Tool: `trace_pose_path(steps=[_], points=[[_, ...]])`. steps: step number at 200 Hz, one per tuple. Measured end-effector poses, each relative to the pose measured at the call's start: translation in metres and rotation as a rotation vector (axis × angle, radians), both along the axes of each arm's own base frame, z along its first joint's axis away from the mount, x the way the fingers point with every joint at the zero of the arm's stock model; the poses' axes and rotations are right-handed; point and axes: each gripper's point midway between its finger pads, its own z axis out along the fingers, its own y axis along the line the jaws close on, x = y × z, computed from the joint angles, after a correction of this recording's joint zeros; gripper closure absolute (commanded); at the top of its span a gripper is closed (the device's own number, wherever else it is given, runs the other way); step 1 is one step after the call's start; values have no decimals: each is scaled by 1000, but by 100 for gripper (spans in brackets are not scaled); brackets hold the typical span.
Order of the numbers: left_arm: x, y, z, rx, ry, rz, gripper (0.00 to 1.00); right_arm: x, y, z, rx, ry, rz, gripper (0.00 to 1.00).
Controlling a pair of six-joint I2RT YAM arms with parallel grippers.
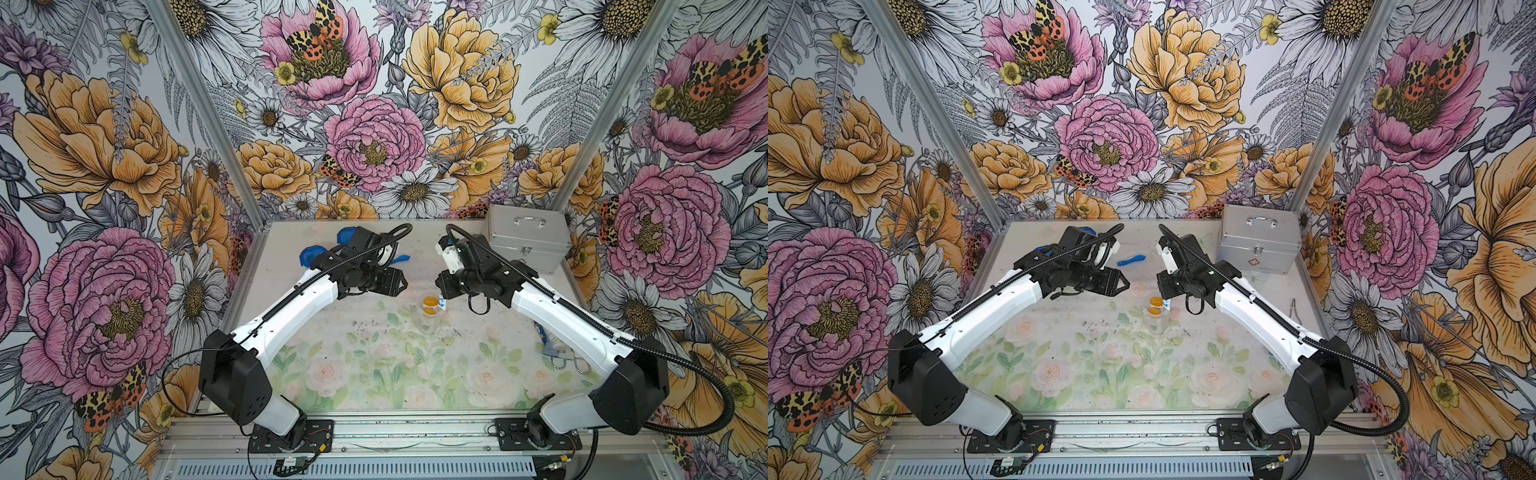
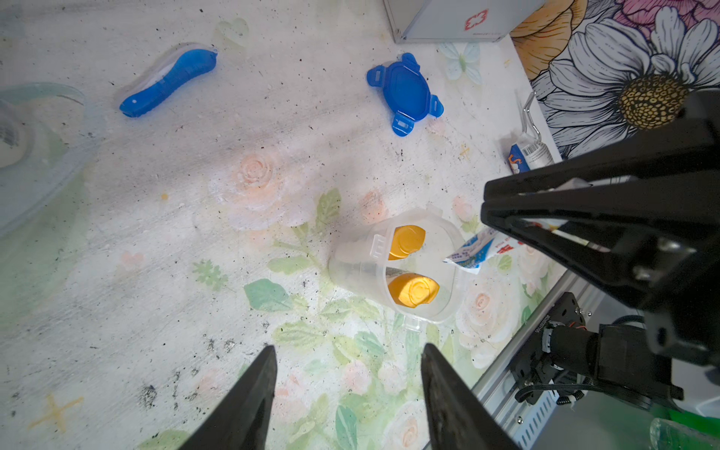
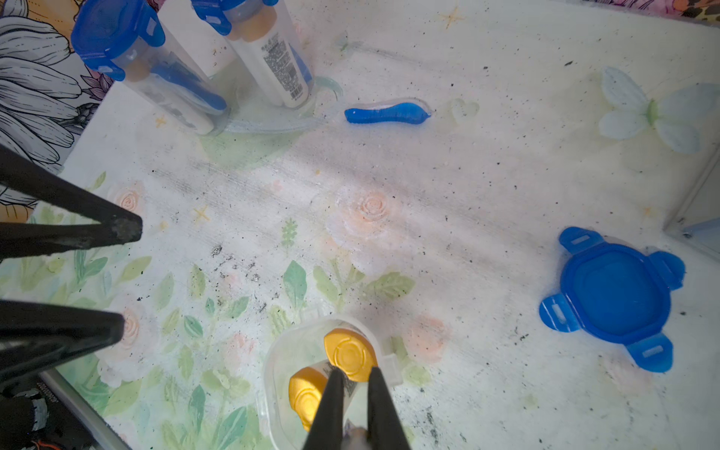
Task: Pack away toiletry kits
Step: Place the toiletry item into the container.
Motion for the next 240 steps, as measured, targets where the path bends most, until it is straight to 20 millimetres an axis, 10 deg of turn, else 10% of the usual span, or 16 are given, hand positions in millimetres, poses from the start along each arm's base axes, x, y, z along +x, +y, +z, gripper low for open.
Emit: trace_pose_path(steps=[122,184,240], points=[[25,-9,-16,32,14,38,38,7,14,-16,-19,17,20,100],[60,-20,-24,42,12,59,33,5,14,-19,-28,19,14,72],[117,-18,-76,93,82,114,18,2,10,-19,-28,20,-9,55]])
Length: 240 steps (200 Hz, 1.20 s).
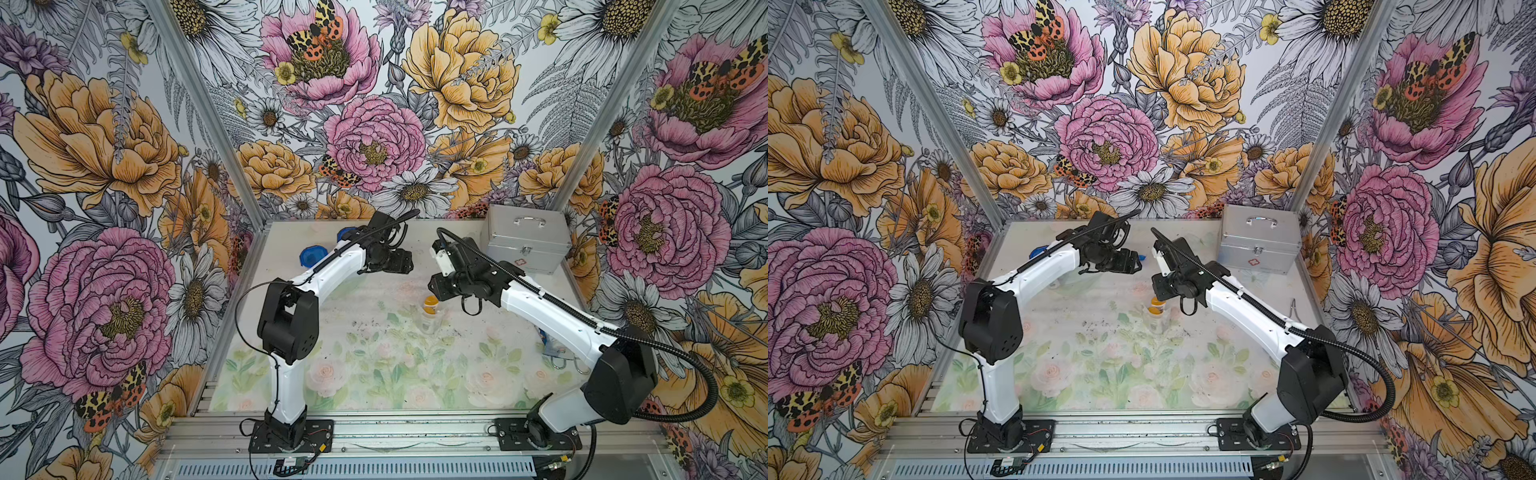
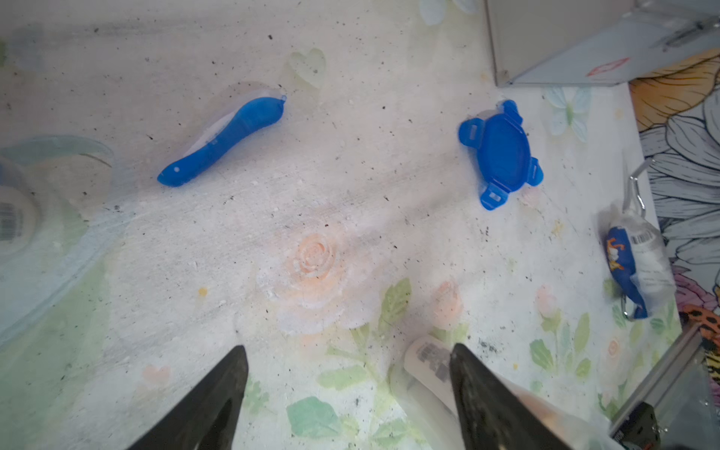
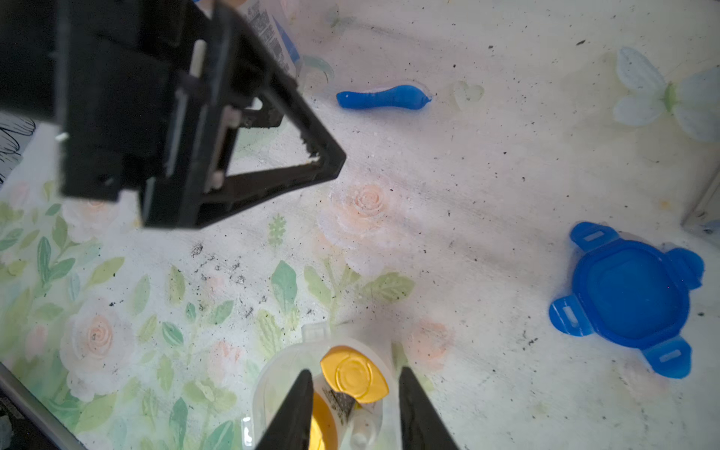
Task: Pack away toiletry kits
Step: Place the toiletry item into the container, then pick up the toiletry item from the center of the board.
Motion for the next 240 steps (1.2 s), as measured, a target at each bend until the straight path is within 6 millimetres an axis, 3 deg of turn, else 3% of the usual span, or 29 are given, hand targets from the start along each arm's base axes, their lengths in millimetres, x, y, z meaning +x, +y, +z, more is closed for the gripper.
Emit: trace_pose_path(steps=[29,65,134,176,193,216,240], points=[[28,-2,-20,42,-7,12,17,-4,-2,17,38,-26,-13,41],[59,-8,-42,97,-43,-8,16,-18,-6,32,101,-31,-29,32],[105,-7,-82,196,-100,-7,15,-41,-27,28,163,39,-108,30],[111,4,-107,221,-71,-12,18,-39,-38,26,178,62,-155,29],[110,6,-109,225,-67,-24,24,-38,-45,24,179,69,-179,29],[107,6,-110,231,-71,-37,43,-34,-53,20,177,76,-211,29],[100,4,-112,241,-65,-58,56,-32,-62,17,175,82,-238,29]])
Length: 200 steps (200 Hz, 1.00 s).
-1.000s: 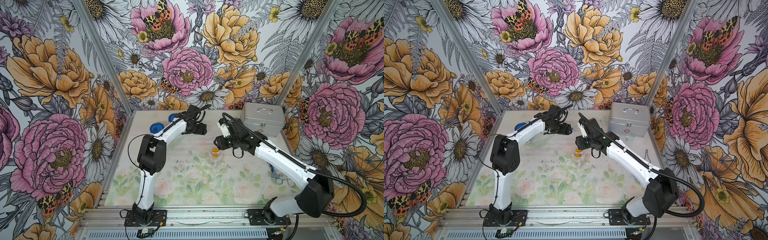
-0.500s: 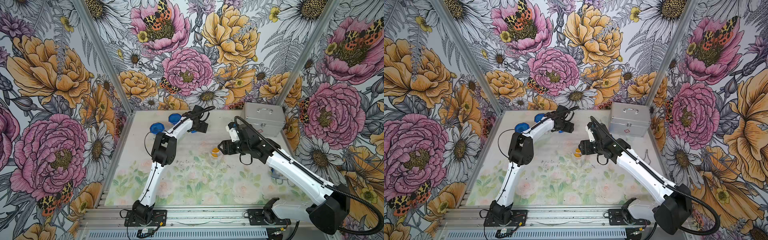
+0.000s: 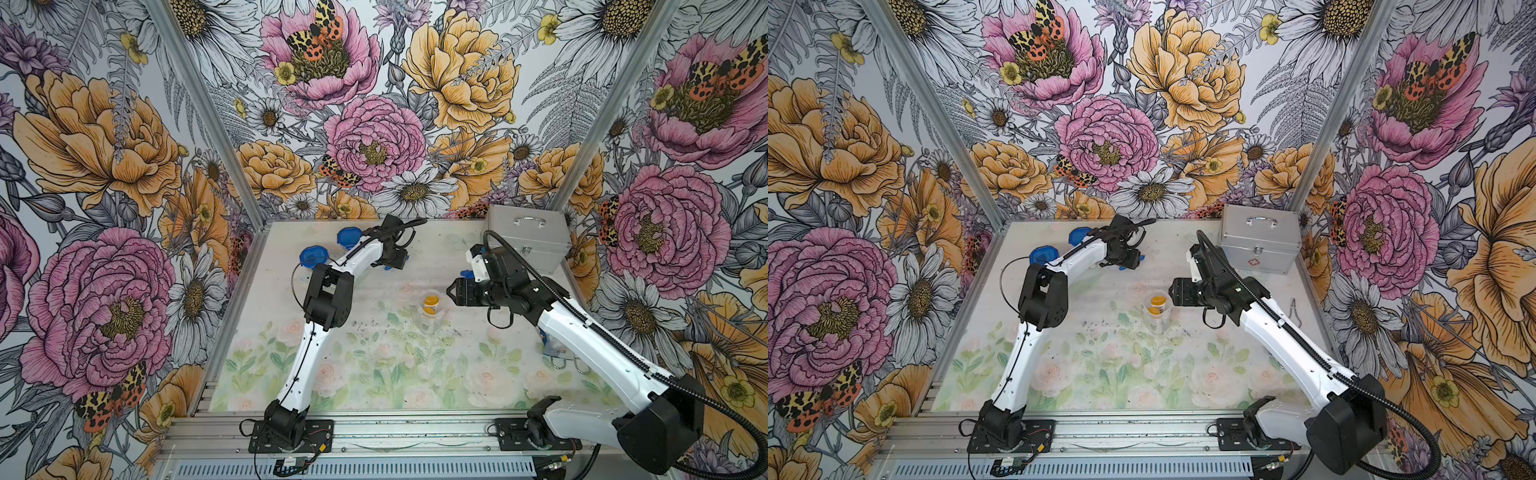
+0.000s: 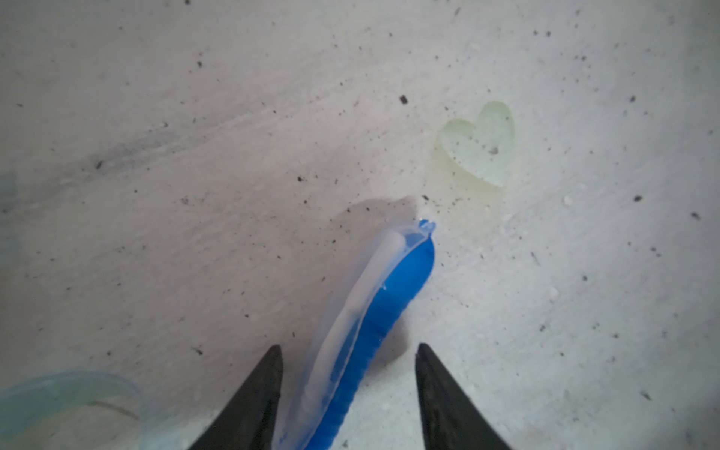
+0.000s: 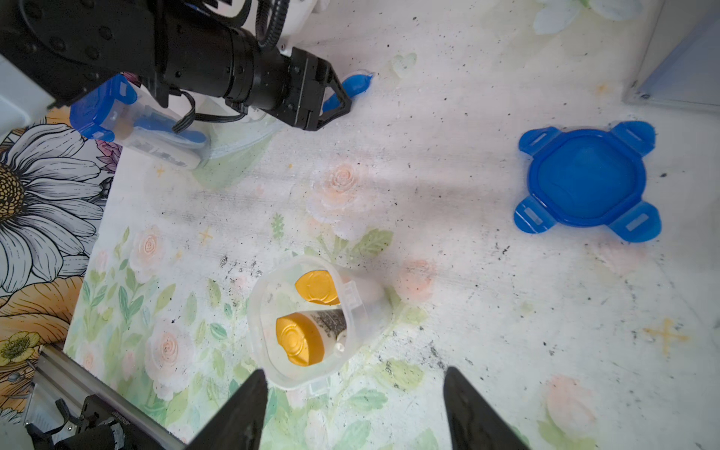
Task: Pack away toiletry kits
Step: Pick up the toiletry item from the center of the board.
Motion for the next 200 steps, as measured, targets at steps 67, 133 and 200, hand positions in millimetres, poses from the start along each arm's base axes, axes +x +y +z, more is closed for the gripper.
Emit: trace_pose_path(steps=[67,133,200], points=[[-20,-12,-1,6,22,-19,67,0,-16,2,6,-12,-44,29],[-39,-22,-2,23,31,-39,87,1,-26,3,9,-19,-70,28],[-60,-34,1,14,69,-55,100,1,-30,0,29,-2,-91,27]])
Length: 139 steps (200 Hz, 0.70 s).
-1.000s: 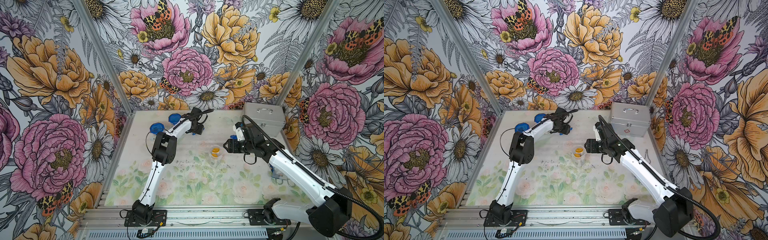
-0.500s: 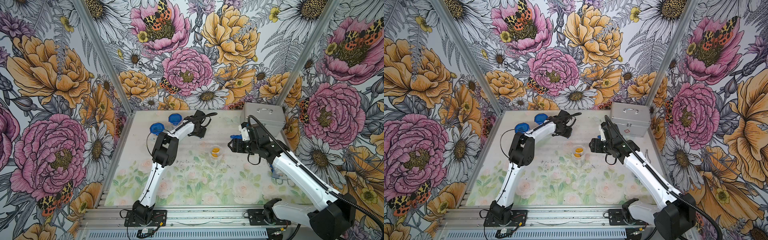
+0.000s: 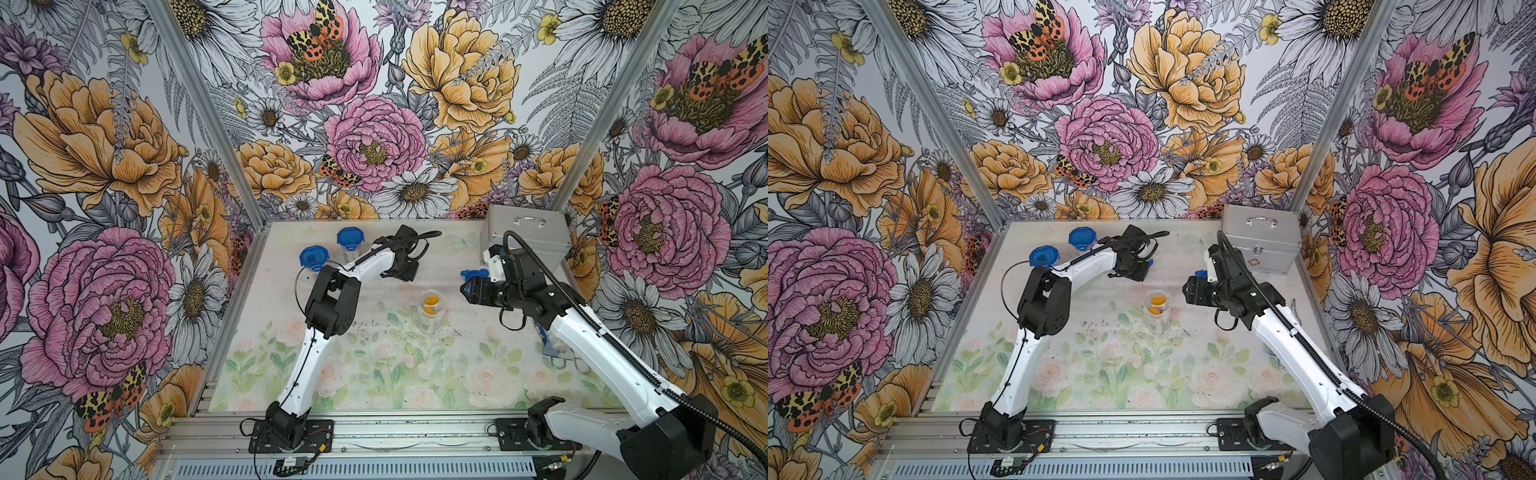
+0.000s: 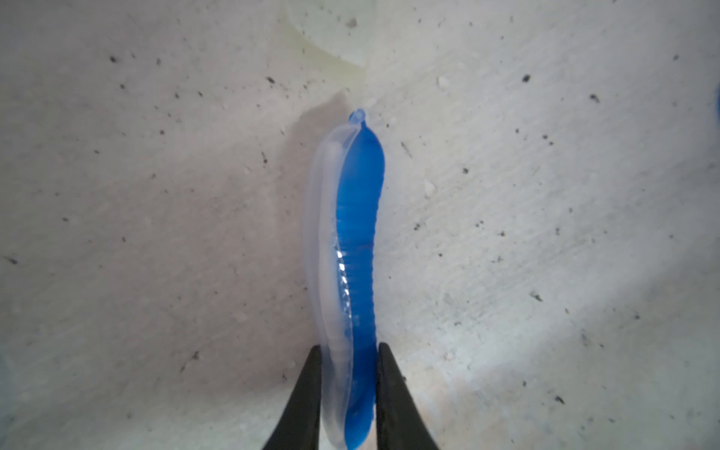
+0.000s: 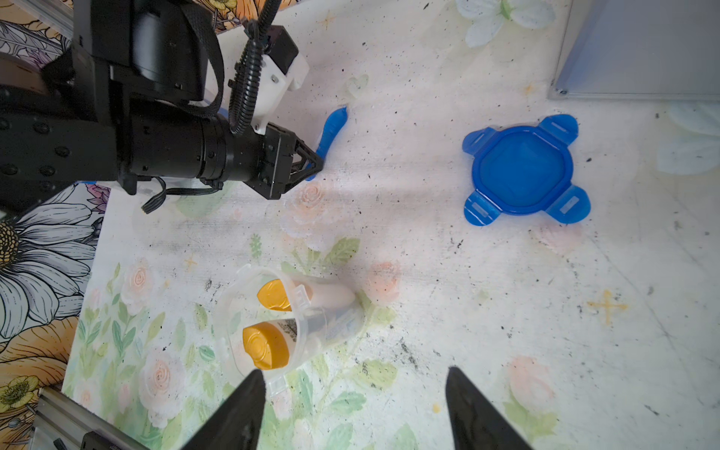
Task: Pack away toiletry kits
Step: Pick up the toiletry item from the center of the board.
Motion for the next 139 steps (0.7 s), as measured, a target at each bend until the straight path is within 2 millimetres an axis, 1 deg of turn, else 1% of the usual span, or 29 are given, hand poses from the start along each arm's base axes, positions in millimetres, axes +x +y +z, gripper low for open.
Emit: trace_pose_path(steps=[19,32,40,58,83,108,121,139], points=[[-11,-2,5,-11,27,-3,100,0,1,-2,5,11,0,27],[-18,-5,15,-26,33,-11,100,0,2,-2,13,17,-2,27],[-21,-6,25,-38,29,-16,100,0,2,-2,19,19,-4,27],[-27,-11,53,-77,1,-30,100,0,2,-1,32,25,-11,27],[-40,-10,102,-135,-60,-47,100,-1,5,1,57,35,-8,27],[-63,-7,145,-183,-115,-72,100,3,15,13,104,24,17,28],[-78,-11,161,-204,-138,-98,100,6,23,21,143,11,38,28],[-103,-21,176,-229,-151,-147,100,8,33,30,202,-5,66,29]])
